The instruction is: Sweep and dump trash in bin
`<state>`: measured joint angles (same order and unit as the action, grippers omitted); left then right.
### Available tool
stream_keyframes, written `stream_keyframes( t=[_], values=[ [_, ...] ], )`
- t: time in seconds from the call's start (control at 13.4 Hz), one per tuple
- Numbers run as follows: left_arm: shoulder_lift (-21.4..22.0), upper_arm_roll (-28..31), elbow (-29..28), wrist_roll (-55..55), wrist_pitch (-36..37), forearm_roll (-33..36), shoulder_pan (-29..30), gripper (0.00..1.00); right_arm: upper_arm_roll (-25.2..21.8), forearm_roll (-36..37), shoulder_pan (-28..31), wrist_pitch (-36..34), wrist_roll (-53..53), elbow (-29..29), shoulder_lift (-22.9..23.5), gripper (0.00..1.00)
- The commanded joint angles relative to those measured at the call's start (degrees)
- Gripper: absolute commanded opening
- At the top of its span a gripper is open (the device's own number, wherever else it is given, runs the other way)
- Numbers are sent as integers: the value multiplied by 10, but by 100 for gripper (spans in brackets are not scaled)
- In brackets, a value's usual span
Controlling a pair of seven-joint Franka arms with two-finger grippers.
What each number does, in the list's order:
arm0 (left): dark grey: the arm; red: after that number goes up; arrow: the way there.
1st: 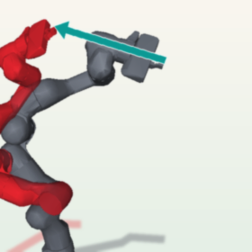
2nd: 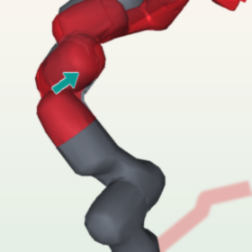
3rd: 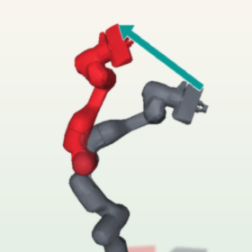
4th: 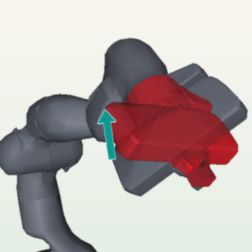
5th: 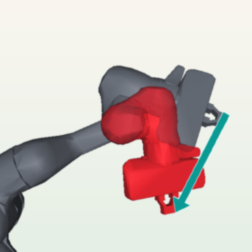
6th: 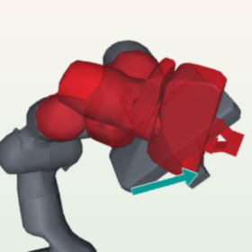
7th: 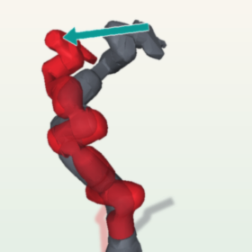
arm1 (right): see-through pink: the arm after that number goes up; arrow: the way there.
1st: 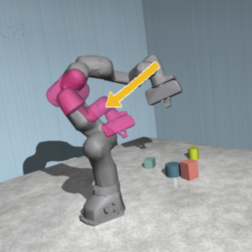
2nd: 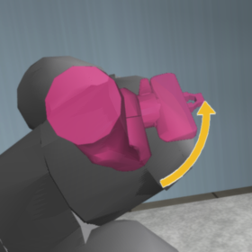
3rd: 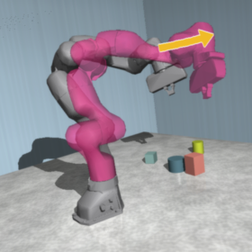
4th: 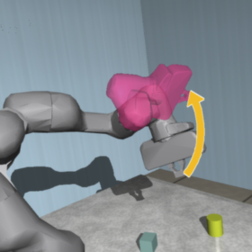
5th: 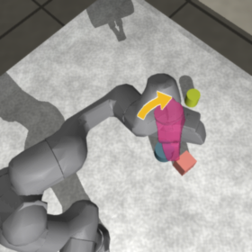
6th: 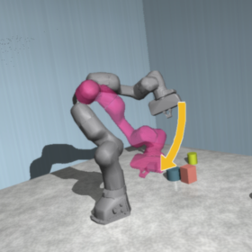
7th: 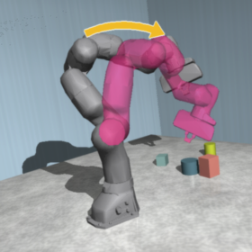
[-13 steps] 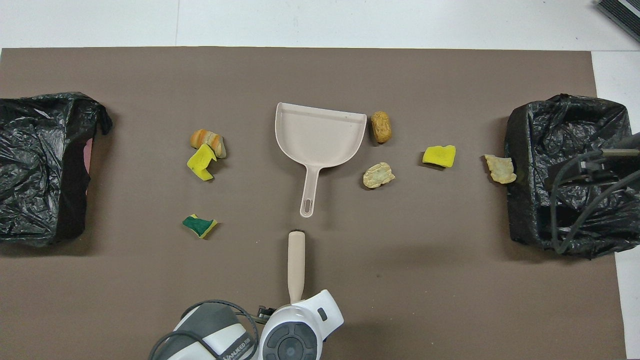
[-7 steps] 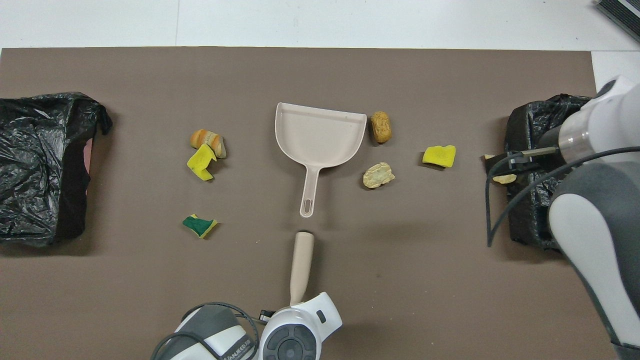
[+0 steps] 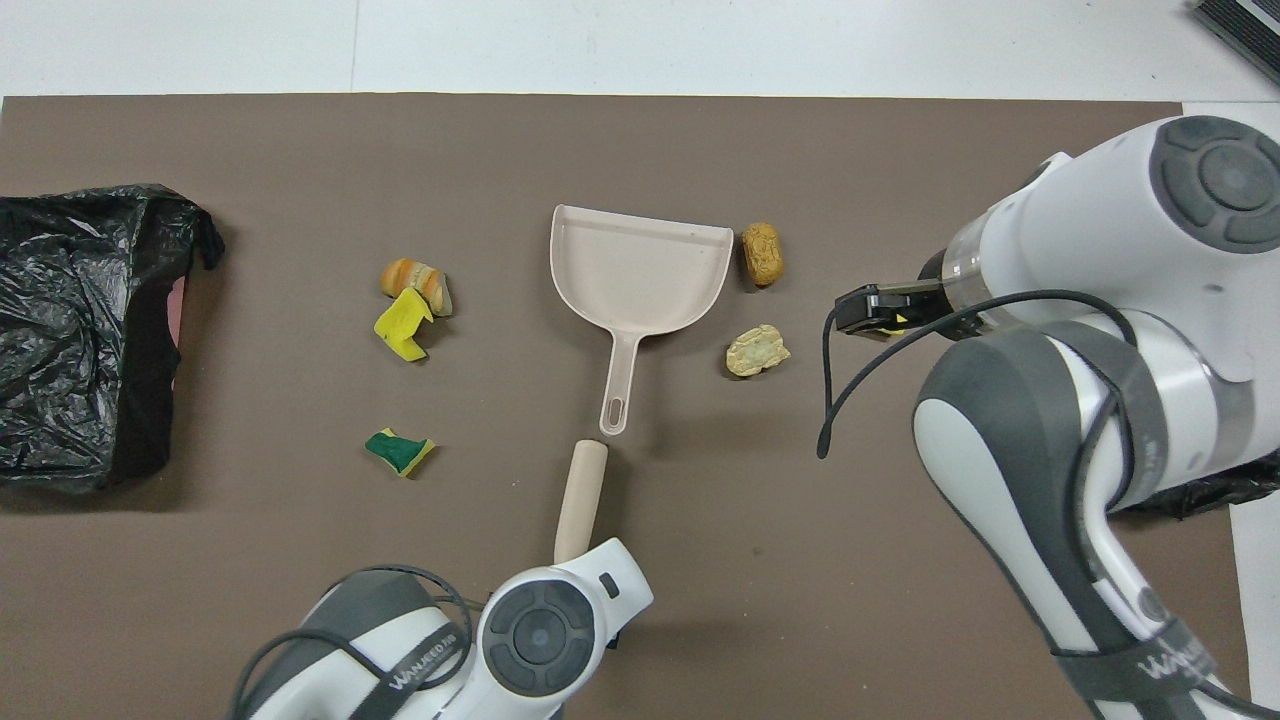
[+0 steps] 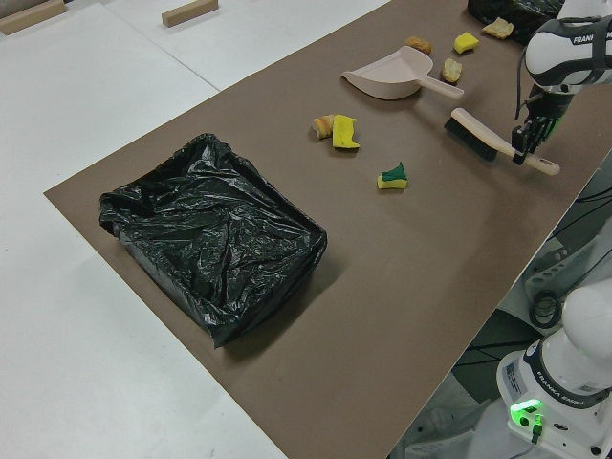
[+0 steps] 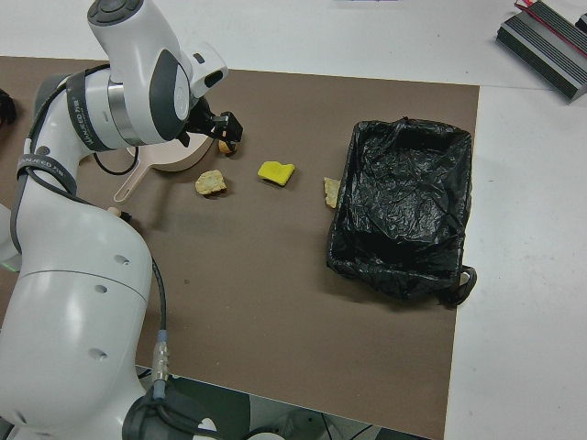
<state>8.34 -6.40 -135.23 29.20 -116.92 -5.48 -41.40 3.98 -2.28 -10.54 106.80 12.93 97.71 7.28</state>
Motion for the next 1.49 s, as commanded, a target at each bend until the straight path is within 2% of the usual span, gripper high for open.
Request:
stream_keyframes(
  t=[0.0,0.15,0.3,0.52,0.67,0.82,0.97,1.27,1.42],
  values=[
    [35,1,17,-28,47,2,56,0,-2,-22,-25,30,32,-16,35,99],
    [68,0,31,-50,87,27,111,0,-5,-7,-69,66,74,-16,54,92],
    [61,0,66,-70,115,70,155,0,-3,35,-109,90,149,-47,93,89],
    [42,0,73,-147,90,82,243,0,-5,80,-155,96,234,-97,155,84],
    [24,0,80,-199,39,82,293,0,-6,95,-180,106,261,-107,181,82],
    [4,0,92,-236,28,83,352,0,-6,126,-203,132,301,-110,208,81],
    [-20,0,122,-261,34,83,370,0,-3,127,-210,150,320,-108,219,81],
    [-39,1,123,-263,28,86,377,0,-2,125,-222,174,319,-84,216,76],
    [-54,1,123,-263,19,87,396,0,-2,124,-224,163,315,-75,209,73]
  ],
)
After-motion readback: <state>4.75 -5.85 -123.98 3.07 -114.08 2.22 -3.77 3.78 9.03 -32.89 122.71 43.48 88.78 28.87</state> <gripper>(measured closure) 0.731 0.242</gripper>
